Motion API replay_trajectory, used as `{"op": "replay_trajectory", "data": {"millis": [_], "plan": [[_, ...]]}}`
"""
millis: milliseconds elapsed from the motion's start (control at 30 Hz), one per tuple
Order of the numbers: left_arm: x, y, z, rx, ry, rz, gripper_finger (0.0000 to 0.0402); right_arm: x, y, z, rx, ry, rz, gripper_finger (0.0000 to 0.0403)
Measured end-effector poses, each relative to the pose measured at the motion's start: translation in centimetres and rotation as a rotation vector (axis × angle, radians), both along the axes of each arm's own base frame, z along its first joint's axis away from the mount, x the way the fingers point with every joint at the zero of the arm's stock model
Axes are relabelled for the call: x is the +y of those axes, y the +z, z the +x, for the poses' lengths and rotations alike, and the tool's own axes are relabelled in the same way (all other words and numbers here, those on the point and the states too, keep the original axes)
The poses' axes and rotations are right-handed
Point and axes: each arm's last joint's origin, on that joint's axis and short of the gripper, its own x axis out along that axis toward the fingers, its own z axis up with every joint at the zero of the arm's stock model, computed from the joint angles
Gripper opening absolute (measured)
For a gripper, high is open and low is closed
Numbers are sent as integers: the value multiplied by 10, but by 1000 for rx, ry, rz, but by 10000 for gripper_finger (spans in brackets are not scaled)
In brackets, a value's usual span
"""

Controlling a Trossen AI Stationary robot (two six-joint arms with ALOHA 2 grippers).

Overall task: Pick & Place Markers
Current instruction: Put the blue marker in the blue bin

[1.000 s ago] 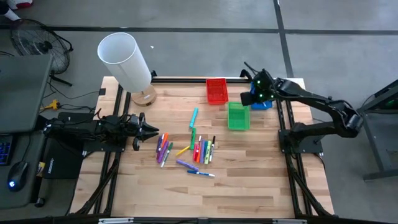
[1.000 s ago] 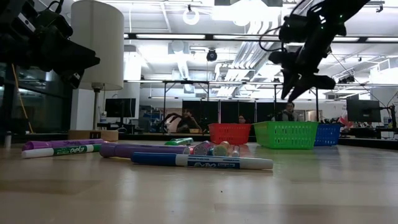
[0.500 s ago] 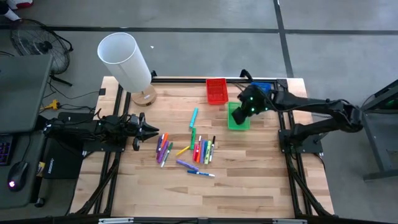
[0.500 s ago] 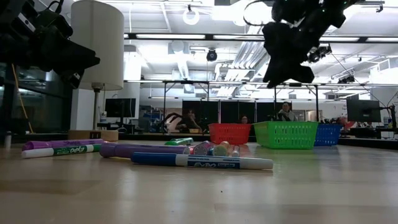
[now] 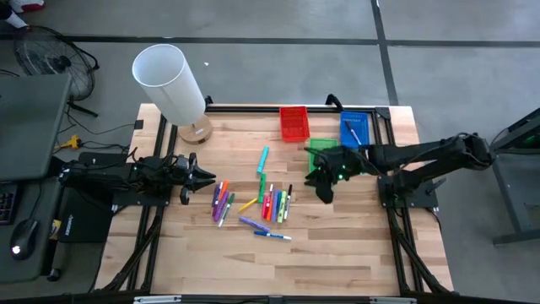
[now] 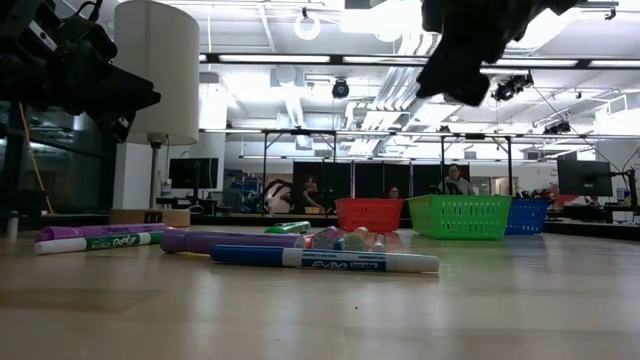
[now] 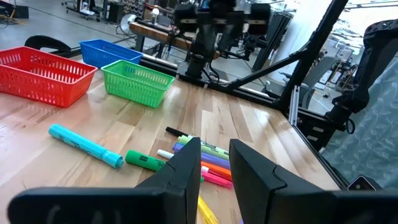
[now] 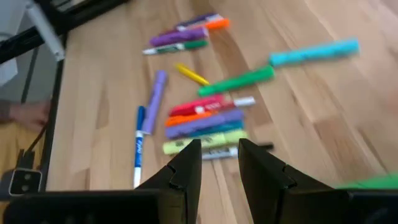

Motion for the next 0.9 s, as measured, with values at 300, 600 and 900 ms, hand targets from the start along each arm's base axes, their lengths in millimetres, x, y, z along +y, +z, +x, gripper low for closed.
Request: {"op": "replay_trajectory", "data": {"millis": [300, 600, 900], "plan": [[0, 0, 0, 0, 0, 0, 83, 33, -20, 32, -83, 124, -91, 94], [0, 0, 0, 0, 0, 0, 83, 58, -55, 84, 57, 234, -147, 94], [0, 0, 0, 0, 0, 0, 83, 92, -47, 140, 342, 323, -188, 94]]}}
